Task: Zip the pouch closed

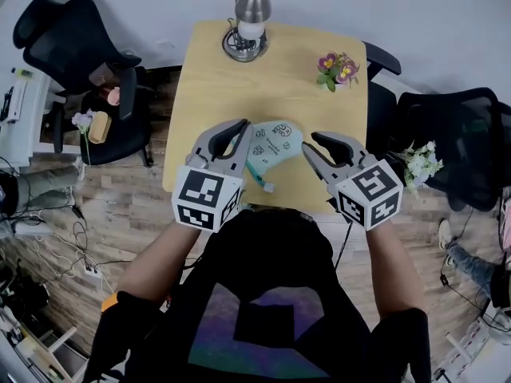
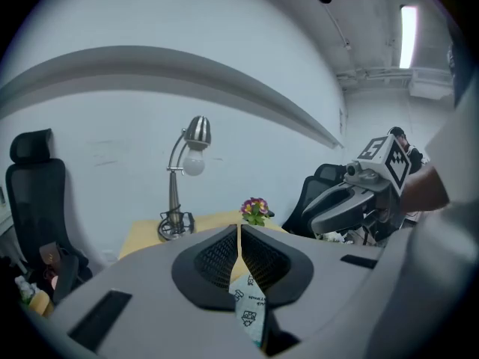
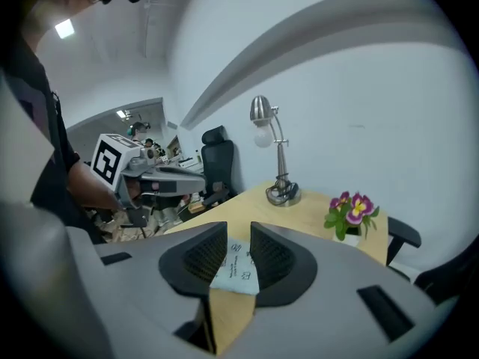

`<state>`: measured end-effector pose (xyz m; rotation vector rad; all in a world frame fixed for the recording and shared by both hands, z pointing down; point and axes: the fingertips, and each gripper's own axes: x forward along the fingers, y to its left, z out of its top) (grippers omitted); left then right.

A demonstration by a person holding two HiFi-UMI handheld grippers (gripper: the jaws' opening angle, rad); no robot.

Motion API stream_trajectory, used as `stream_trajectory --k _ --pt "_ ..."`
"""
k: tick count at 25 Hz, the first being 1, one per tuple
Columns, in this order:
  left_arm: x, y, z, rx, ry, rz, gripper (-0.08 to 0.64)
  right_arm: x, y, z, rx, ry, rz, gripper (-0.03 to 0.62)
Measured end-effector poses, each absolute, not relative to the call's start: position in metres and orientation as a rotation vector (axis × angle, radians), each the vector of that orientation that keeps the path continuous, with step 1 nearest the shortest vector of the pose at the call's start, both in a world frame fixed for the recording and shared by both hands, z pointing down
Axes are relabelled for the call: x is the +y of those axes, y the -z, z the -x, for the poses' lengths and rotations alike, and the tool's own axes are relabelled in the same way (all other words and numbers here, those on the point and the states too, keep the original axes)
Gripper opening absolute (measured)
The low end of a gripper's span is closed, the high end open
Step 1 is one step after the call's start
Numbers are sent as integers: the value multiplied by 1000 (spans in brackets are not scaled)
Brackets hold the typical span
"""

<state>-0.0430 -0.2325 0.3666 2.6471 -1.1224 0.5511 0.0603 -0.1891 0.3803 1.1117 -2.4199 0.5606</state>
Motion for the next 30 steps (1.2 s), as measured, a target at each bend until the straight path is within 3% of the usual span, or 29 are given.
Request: stream_trajectory --k 8,30 --pt "-229 -320 39 -1304 -457 -2711 12 -206 -327 -65 -2381 -405 -1529 21" --pt "-203 -318 31 -1311 -470 -2683 12 -186 -307 -61 -2315 -292 -1693 14"
